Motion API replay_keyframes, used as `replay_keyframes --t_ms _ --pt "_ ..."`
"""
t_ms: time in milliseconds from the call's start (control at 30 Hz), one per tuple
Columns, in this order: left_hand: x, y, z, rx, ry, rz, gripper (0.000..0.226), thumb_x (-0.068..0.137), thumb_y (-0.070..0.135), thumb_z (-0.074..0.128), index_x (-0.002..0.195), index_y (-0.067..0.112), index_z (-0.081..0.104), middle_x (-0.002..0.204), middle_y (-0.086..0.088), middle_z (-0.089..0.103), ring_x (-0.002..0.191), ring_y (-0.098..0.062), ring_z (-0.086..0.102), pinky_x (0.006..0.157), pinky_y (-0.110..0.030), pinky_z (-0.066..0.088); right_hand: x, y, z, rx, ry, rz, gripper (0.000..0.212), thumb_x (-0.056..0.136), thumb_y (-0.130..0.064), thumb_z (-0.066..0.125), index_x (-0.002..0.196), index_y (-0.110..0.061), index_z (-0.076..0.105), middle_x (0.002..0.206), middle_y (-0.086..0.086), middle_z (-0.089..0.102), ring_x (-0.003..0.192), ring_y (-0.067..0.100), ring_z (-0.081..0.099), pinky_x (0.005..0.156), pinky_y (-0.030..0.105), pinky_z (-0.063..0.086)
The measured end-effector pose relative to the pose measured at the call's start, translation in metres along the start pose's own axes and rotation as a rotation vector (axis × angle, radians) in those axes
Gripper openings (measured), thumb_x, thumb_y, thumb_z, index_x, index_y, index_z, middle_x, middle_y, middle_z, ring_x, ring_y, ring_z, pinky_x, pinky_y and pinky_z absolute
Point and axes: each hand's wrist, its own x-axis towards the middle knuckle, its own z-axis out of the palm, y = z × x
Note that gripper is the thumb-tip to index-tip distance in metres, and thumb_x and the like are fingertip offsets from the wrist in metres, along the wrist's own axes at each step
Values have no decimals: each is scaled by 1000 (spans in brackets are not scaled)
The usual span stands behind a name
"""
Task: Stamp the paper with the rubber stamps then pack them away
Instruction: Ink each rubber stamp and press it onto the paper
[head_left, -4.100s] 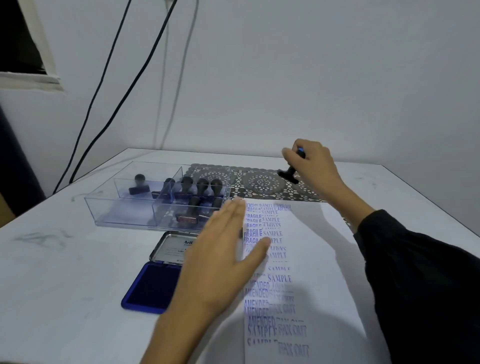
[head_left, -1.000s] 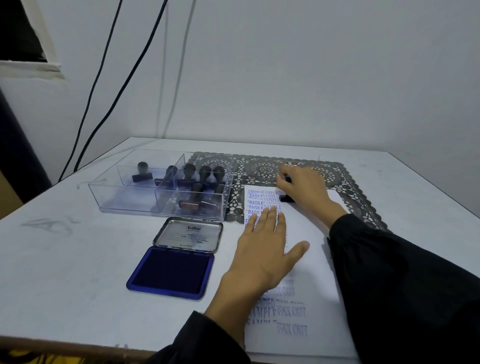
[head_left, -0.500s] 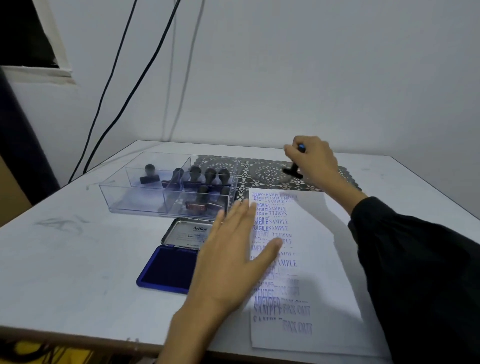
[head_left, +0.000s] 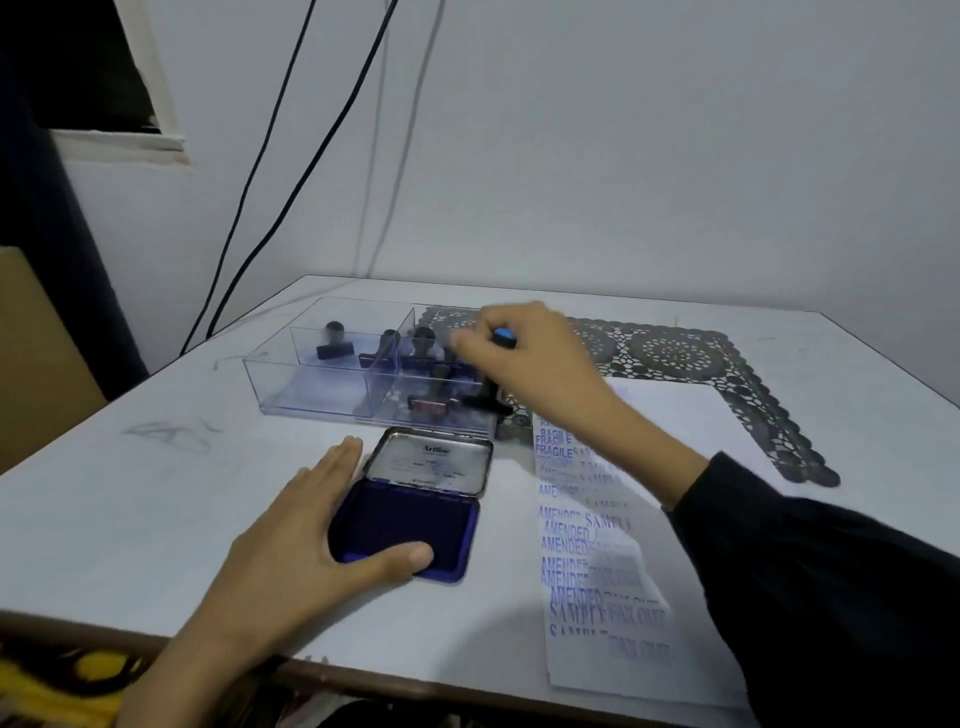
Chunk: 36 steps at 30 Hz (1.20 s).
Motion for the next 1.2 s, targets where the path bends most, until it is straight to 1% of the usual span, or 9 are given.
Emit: replay_keyframes --t_ms 133,233,367,633,833,933,1000,1100,1200 --pt "-2 1 2 98 -10 47 123 42 98 45 147 46 7 142 32 29 137 -5 30 110 -34 34 -17 -9 43 -107 -203 -31 39 86 -42 60 54 -26 44 54 -5 52 63 18 56 67 34 51" --pt "0 3 1 120 -6 121 107 46 94 51 139 53 18 120 40 41 117 2 44 91 -29 47 -24 -12 66 -191 -258 -54 35 85 -43 60 59 -25 46 63 -4 55 71 23 57 64 32 44" --pt "-1 9 -1 121 11 172 80 48 88 57 118 60 29 116 45 36 101 8 46 74 -23 48 -37 -16 87 -272 -129 -139 23 89 -35 52 71 -19 52 69 3 55 71 30 52 54 33 29" --pt "1 8 -1 144 21 174 78 45 95 49 111 55 35 114 42 39 101 9 44 66 -17 40 -50 -16 89 -366 8 -289 22 88 -28 50 70 -20 41 51 -2 39 48 26 39 45 30 21" --pt "-4 17 0 99 37 178 55 49 81 62 95 58 40 111 56 29 101 26 37 78 -20 34 -70 -10 87 -443 19 -410 13 91 -27 50 80 -20 48 52 2 52 43 28 46 42 31 32" --pt "-3 14 -1 102 10 167 74 48 89 57 113 60 37 119 46 41 111 20 37 88 -23 39 -67 -12 79 -352 -33 -400 20 96 -35 45 83 -20 46 61 3 58 54 31 52 49 37 39" --pt "-2 12 0 112 9 167 91 47 93 51 128 58 31 135 40 35 125 17 27 108 -31 34 -58 -12 67 -245 -77 -289 26 96 -45 43 82 -24 45 65 0 59 64 30 56 58 37 43" --pt "-7 19 3 69 66 174 102 43 94 43 133 62 9 135 51 -1 115 37 -19 113 -21 7 -35 3 37 -150 -7 -149 25 94 -45 48 78 -27 46 65 -2 55 66 25 57 62 33 44" --pt "-8 40 15 -42 139 249 87 56 86 45 135 59 20 133 58 -3 123 32 -12 107 -3 -1 -11 31 -4 -151 120 -36 28 95 -39 49 72 -24 45 64 -4 55 55 11 48 53 25 40"
